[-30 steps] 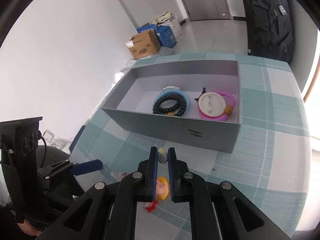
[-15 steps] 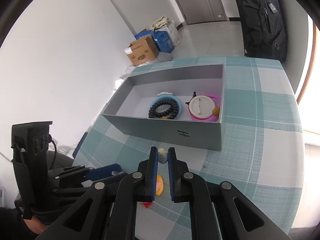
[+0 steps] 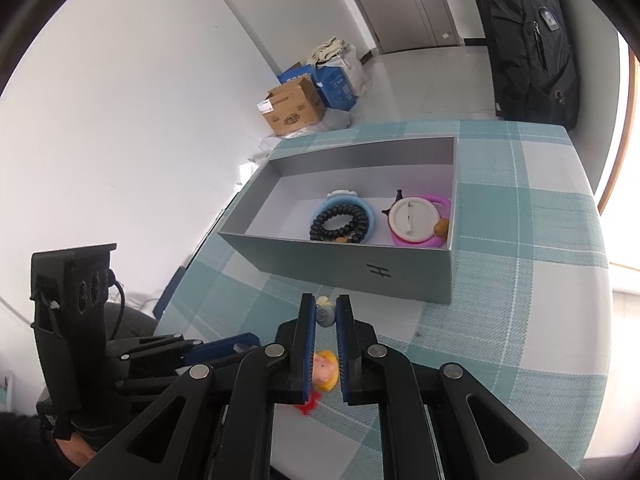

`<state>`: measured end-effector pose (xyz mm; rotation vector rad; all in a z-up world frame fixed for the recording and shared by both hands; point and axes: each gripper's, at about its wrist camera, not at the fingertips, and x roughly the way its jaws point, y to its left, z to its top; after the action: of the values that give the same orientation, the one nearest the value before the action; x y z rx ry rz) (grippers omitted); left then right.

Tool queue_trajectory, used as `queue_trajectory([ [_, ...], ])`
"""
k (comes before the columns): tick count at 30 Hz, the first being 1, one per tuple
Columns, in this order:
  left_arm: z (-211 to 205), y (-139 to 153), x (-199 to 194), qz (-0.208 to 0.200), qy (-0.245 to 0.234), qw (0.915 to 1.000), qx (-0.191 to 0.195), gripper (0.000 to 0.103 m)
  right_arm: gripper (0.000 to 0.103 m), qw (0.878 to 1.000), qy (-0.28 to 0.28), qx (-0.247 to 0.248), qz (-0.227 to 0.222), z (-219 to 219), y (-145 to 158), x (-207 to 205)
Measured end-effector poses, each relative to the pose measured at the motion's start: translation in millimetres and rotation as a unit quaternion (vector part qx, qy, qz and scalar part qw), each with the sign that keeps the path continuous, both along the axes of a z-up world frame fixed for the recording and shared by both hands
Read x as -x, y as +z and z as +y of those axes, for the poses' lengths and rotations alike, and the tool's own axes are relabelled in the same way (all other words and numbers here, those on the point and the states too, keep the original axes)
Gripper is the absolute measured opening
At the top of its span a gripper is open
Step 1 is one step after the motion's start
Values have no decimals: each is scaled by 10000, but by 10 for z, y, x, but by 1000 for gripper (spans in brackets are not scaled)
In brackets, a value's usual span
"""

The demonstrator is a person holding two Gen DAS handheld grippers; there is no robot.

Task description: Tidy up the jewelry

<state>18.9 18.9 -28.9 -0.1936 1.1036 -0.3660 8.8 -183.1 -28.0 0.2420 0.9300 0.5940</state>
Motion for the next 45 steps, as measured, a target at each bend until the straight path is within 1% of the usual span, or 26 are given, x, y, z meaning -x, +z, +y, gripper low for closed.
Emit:
queue_trajectory([
  [5, 40, 54, -12, -125, 105, 9998, 101, 15, 9, 9999, 22, -91, -37, 3, 35, 2],
  [8, 72, 103, -19, -273, 279, 9992, 9, 15, 9, 9998, 19, -145, -101, -2, 72, 7],
  [11, 96, 164, -39, -380, 394, 9984, 134, 15, 9, 9996, -12, -248, -108, -28, 97, -9],
  [17, 108, 270, -137, -632, 443, 9967, 232, 15, 9, 9989, -81, -446, -150, -93, 157, -85],
  [20, 134, 291, -202, -793, 529, 9953, 189, 15, 9, 9988, -122, -458, -156, -100, 153, -147],
  [23, 156, 272, -315, -765, 588, 9949, 281, 15, 9, 9986, -119, -506, -117, -101, 143, -230],
  [27, 158, 364, -413, -839, 565, 9941, 400, 15, 9, 9978, -174, -560, -318, -117, 217, -311],
  [29, 165, 430, -437, -925, 503, 9925, 626, 15, 9, 9970, -239, -628, -382, -140, 249, -345],
  [31, 126, 469, -472, -970, 452, 9928, 536, 15, 9, 9964, -308, -695, -385, -173, 257, -406],
  [37, 33, 457, -666, -931, 332, 9936, 548, 15, 9, 9947, -408, -903, -273, -249, 235, -575],
  [42, -39, 379, -821, -905, 309, 9938, 573, 15, 9, 9936, -534, -915, -393, -316, 262, -633],
  [44, -44, 352, -834, -860, 262, 9940, 623, 15, 9, 9934, -583, -915, -373, -339, 246, -655],
  [45, -50, 337, -833, -849, 238, 9944, 589, 15, 9, 9934, -607, -914, -345, -350, 230, -671],
])
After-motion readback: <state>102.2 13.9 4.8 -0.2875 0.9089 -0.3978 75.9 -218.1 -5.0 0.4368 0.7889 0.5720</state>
